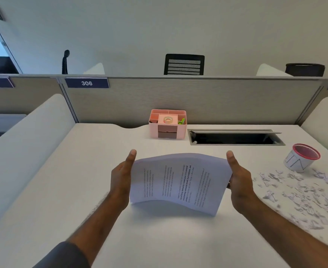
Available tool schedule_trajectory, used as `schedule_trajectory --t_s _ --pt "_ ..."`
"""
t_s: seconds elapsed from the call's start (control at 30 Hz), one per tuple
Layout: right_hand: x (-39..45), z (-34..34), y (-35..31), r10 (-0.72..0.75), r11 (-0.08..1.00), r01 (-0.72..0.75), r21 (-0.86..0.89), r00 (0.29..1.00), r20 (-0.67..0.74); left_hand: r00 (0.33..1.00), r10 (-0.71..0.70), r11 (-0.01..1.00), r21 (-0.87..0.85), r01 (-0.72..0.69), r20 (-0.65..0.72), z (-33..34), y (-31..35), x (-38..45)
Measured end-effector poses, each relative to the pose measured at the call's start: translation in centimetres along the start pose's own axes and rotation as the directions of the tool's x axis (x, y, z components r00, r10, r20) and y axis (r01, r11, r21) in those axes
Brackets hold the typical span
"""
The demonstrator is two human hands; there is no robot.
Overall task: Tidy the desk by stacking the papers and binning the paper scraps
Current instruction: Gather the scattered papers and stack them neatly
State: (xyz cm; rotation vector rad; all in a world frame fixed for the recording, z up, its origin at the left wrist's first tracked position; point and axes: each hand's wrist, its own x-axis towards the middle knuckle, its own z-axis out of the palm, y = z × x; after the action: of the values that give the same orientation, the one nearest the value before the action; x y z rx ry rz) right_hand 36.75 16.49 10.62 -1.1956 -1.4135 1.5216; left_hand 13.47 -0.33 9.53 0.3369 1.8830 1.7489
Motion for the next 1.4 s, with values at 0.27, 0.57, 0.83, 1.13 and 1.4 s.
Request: schedule_trajectory --t_s 0.27,0.57,0.83,1.13,1.4 --pt "0.5 1.7 1.2 -0.094 0.995 0.082 -0.055 0.959 -0.267 0.997 0.054 0.997 0.050 -0.051 -0.061 0.4 -0.1 0.2" --pt "0.2 0.8 2.7 -0.147 0.988 0.142 -0.065 0.987 -0.072 0.964 0.139 0.988 0.028 -0.149 0.225 -1.4 -1.4 0.8" --pt "-0.9 -0.7 6.4 -0.095 0.995 0.099 -0.032 0.989 0.112 0.949 0.067 0.993 0.069 -0.092 0.310 -2.0 -4.7 1.4" --pt "-4.0 0.2 6.9 -0.303 0.952 0.305 -0.038 0.951 0.055 0.973 0.150 0.988 0.013 -0.155 0.177 -2.8 -7.0 -0.7" --pt "-4.9 0.4 9.8 -0.169 0.983 0.170 -0.063 0.985 0.015 0.979 0.188 0.975 0.107 -0.196 0.082 -2.8 -9.1 -2.0"
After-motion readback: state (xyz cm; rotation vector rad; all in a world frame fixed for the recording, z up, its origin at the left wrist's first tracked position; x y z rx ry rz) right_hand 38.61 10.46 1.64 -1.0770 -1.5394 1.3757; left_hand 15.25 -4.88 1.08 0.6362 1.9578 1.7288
